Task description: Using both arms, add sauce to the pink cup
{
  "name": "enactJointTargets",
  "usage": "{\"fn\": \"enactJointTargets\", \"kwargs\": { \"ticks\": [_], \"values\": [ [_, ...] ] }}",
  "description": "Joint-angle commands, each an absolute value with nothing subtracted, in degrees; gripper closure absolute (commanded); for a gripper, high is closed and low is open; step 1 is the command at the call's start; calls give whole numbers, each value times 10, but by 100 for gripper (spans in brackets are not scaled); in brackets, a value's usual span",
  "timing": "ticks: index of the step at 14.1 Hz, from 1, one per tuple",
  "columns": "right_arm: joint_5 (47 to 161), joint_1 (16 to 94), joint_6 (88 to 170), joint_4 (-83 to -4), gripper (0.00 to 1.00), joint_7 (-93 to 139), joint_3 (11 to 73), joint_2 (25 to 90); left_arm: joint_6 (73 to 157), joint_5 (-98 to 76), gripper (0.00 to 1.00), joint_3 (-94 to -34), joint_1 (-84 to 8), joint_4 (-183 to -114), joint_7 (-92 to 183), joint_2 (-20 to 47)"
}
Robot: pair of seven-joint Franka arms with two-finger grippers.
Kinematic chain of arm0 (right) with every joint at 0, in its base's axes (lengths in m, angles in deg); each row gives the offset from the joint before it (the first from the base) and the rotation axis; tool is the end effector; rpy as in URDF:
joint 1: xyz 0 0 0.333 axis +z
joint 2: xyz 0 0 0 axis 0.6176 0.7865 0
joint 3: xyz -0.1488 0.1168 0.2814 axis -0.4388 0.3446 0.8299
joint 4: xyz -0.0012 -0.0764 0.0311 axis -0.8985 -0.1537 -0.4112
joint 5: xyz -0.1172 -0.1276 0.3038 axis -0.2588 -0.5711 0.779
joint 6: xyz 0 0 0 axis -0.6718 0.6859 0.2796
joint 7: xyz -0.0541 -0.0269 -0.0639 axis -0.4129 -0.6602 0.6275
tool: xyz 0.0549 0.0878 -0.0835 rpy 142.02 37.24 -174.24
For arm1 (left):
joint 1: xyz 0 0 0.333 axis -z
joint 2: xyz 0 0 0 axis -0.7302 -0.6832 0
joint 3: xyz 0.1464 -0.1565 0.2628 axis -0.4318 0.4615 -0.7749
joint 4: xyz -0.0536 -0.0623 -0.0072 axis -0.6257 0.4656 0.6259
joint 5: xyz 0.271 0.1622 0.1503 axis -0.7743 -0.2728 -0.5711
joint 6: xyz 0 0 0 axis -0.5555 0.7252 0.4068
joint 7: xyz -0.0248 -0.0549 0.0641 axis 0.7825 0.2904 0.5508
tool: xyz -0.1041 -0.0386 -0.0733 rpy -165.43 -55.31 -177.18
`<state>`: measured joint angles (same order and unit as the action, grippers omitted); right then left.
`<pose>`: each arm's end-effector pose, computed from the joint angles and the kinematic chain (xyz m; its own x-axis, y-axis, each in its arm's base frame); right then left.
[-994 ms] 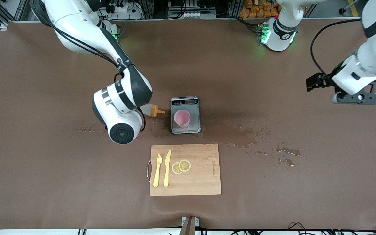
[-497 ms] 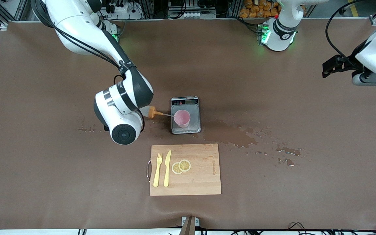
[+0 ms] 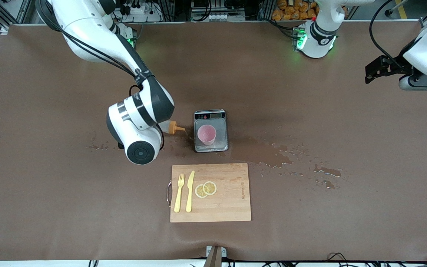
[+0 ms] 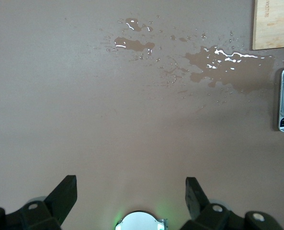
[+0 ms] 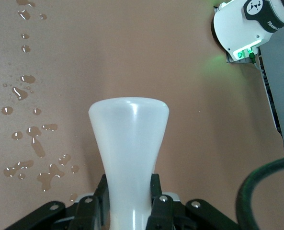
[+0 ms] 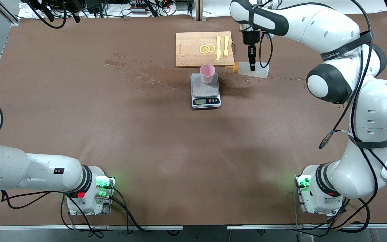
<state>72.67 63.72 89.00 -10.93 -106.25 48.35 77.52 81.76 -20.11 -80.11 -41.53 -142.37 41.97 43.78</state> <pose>0.5663 0.2939 0.3226 -0.0676 -0.9684 0.2402 -0.8313 0.1879 0.5232 0.4647 -0.0600 0.6292 0.9933 -0.0749 -0.0875 -0.0761 -0.9971 -0.0095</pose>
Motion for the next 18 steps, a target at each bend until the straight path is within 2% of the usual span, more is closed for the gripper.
{"fn": "enactJointTargets", "kwargs": {
  "ticks": [1, 13, 18],
  "values": [
    [751, 605, 881, -106, 67, -1023, 490, 763, 807, -178, 0, -829, -398, -1420, 430, 446],
    [850, 495, 849, -107, 63, -846, 491, 743, 807, -185, 0, -818, -401, -1408, 430, 442],
    [918, 406, 821, -114, 62, -717, 490, 743, 815, -185, 0, -818, -404, -1407, 430, 438]
  ]
}}
